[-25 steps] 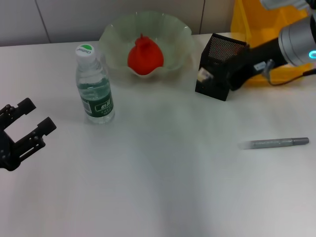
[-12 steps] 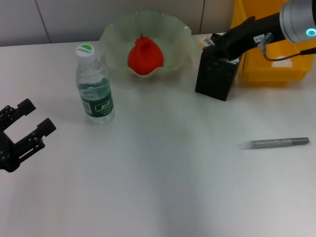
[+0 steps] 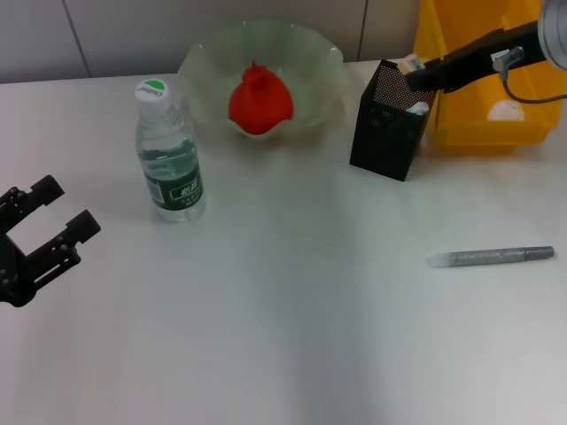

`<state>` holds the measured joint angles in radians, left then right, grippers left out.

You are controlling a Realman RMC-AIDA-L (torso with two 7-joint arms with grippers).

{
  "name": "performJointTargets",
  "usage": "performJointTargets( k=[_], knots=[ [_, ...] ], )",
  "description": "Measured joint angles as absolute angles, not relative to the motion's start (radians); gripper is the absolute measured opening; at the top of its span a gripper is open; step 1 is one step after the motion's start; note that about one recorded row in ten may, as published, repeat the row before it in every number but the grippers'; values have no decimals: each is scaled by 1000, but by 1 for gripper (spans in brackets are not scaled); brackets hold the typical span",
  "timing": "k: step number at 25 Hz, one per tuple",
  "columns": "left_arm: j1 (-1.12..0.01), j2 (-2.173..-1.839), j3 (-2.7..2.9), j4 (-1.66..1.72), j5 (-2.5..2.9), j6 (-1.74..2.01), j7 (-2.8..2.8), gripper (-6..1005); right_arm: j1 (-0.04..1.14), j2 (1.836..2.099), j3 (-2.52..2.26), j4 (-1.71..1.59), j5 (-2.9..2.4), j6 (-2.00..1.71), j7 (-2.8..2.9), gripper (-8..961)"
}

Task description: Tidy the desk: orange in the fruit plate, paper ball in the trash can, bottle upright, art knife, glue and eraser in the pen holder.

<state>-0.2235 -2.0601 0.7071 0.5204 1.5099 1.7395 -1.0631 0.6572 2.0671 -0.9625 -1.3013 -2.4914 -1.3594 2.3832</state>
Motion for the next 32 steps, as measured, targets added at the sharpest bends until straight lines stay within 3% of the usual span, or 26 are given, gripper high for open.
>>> performJointTargets(
  k=[21, 32],
  knots=[
    [-218, -2062, 707, 517, 1514, 1739, -1062, 738, 718, 2026, -963, -1112, -2510, -1258, 2369, 328],
    [-215, -2060, 707, 517, 1511, 1739, -1060, 738, 731, 2024, -962, -1092, -2502, -1231, 2345, 337]
  ],
)
